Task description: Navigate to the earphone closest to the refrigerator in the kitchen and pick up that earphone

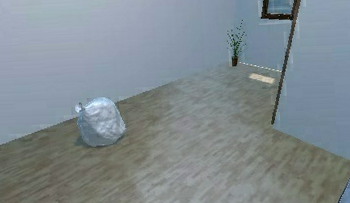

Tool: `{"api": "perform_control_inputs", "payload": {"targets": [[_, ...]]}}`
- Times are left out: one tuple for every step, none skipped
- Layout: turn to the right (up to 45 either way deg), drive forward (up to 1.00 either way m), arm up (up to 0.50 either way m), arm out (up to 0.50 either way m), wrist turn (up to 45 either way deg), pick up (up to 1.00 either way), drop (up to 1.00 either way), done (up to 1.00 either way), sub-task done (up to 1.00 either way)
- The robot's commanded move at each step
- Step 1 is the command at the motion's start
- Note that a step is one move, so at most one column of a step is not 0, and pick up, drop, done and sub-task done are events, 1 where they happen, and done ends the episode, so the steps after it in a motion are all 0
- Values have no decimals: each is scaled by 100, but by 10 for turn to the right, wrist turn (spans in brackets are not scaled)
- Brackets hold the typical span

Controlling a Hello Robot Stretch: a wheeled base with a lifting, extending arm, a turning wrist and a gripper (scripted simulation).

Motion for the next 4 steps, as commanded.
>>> {"api": "perform_control_inputs", "payload": {"targets": [[0,0,0,0,450,0,0,0,0],[0,0,0,0,210,0,0,0,0],[0,0,0,0,0,100,0,0,0],[0,0,0,0,0,0,0,100,0]]}}
